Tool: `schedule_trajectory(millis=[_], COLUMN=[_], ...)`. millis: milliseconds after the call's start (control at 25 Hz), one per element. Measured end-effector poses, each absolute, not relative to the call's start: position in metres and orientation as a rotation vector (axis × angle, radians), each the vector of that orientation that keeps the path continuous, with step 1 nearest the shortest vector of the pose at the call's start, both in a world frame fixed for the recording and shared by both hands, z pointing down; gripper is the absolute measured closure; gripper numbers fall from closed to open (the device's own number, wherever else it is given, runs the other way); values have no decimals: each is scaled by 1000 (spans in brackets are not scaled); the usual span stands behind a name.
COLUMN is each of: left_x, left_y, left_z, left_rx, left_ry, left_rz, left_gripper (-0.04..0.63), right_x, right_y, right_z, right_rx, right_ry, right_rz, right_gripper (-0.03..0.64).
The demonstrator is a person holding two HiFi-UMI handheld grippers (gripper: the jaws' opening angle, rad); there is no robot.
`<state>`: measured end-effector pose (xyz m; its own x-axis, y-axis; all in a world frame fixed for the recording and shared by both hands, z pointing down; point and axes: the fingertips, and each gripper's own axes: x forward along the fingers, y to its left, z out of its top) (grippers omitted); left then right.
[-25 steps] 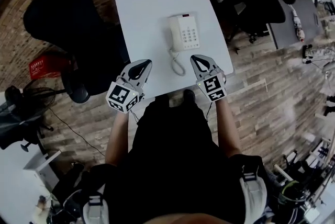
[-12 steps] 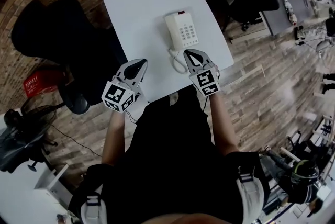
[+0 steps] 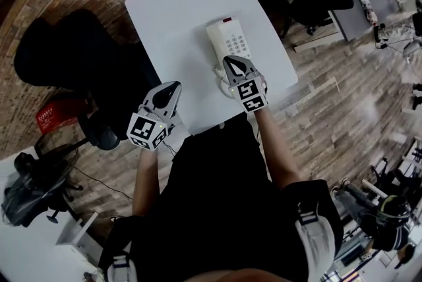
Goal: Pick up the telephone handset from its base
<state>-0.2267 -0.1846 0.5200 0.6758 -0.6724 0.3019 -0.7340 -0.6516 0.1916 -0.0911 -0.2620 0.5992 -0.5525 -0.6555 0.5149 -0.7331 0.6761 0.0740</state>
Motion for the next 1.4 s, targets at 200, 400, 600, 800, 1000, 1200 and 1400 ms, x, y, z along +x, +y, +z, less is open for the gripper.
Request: schedule_trajectory(millis=[200,400,600,800,1000,1200,1400], left_x=[-228,-226,-224,-226,-227,-223,-219], left_y=[-193,-194,-197,-195,-192,-193,-194], left_z=[522,522,523,522,528,531,533], left_rx=[2582,2576,2574,2569,2549,2546,2550], left_ry=[-1128,-1128,-1132,-1145,-1148,-1140,-1128], left_rz=[317,341,331,334,344,348,360], left_gripper=[577,577,577,577,577,577,577], right_x=[-96,-100,-104,-104,-98,-95,-94], right_y=[-286,-297,-310,-320,-326,-334,-343], right_z=[610,623,649,677,708,740,757], right_rx=[1106,1097,1101,1107,1101,1132,1150], right_ry=[-2387,-2367,-2342,-2296,-2224,-2143,-2082], right_rz=[249,229,269,343,412,473,481], right_gripper=[607,575,526,467,417,404,381])
